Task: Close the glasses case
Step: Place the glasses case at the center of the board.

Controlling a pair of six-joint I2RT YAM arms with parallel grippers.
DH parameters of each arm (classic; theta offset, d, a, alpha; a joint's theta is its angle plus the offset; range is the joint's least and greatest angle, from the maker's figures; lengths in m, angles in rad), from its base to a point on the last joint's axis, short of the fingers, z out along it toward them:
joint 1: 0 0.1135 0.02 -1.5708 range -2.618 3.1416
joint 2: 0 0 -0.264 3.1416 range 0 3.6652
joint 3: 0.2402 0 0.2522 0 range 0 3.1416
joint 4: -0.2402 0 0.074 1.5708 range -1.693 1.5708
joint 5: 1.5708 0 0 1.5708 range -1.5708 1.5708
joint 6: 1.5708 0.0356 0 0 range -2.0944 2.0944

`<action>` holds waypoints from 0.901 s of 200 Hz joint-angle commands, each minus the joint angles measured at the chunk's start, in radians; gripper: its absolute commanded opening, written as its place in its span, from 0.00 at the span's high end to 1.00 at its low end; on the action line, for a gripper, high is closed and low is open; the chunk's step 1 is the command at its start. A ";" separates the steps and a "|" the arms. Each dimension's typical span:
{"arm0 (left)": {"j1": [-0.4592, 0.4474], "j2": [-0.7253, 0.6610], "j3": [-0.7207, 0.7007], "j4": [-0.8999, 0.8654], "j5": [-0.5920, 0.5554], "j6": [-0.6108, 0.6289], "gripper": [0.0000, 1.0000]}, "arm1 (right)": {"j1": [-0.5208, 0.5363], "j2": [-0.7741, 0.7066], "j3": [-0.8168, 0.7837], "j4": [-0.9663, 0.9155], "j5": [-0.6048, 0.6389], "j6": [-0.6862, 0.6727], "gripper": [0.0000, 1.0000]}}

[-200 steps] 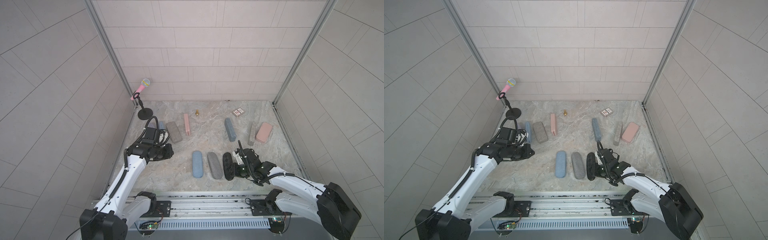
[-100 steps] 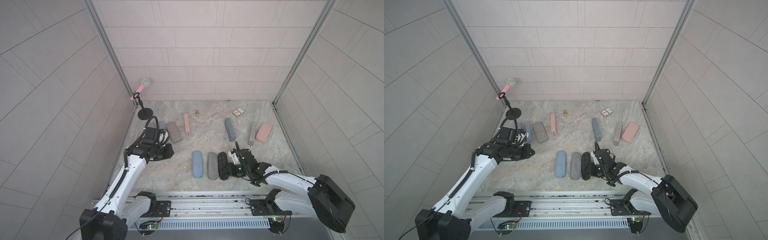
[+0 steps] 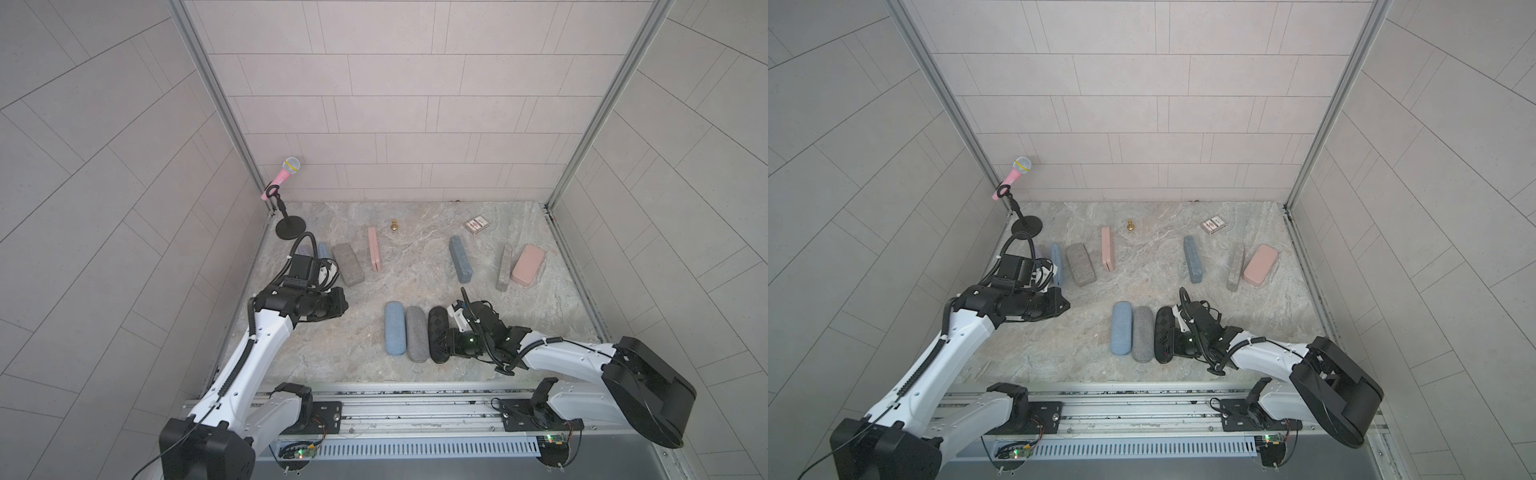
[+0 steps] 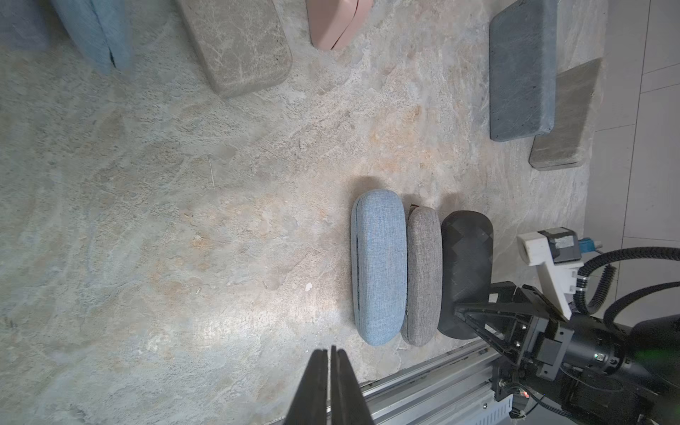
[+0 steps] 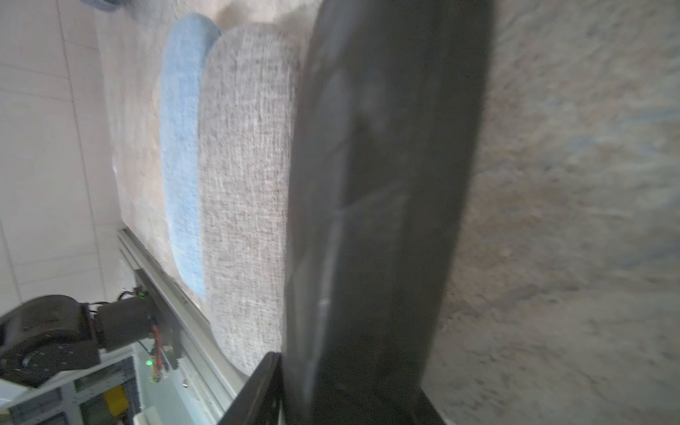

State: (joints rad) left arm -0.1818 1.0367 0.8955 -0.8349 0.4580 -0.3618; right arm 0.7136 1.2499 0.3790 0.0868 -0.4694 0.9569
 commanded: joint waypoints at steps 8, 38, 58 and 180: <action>-0.004 -0.003 -0.003 0.005 0.010 0.012 0.90 | 0.006 -0.051 0.013 -0.124 0.078 -0.008 0.46; -0.004 -0.003 -0.004 0.005 0.013 0.014 0.90 | 0.002 -0.128 0.035 -0.248 0.142 -0.032 0.37; -0.005 -0.004 -0.004 0.006 0.013 0.013 0.89 | -0.005 -0.162 0.047 -0.303 0.173 -0.043 0.34; -0.004 -0.002 -0.004 0.005 0.011 0.014 0.89 | -0.046 -0.199 0.155 -0.521 0.321 -0.124 0.85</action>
State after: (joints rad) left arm -0.1818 1.0367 0.8951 -0.8349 0.4690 -0.3618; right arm 0.6731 1.0645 0.5198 -0.3714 -0.2115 0.8436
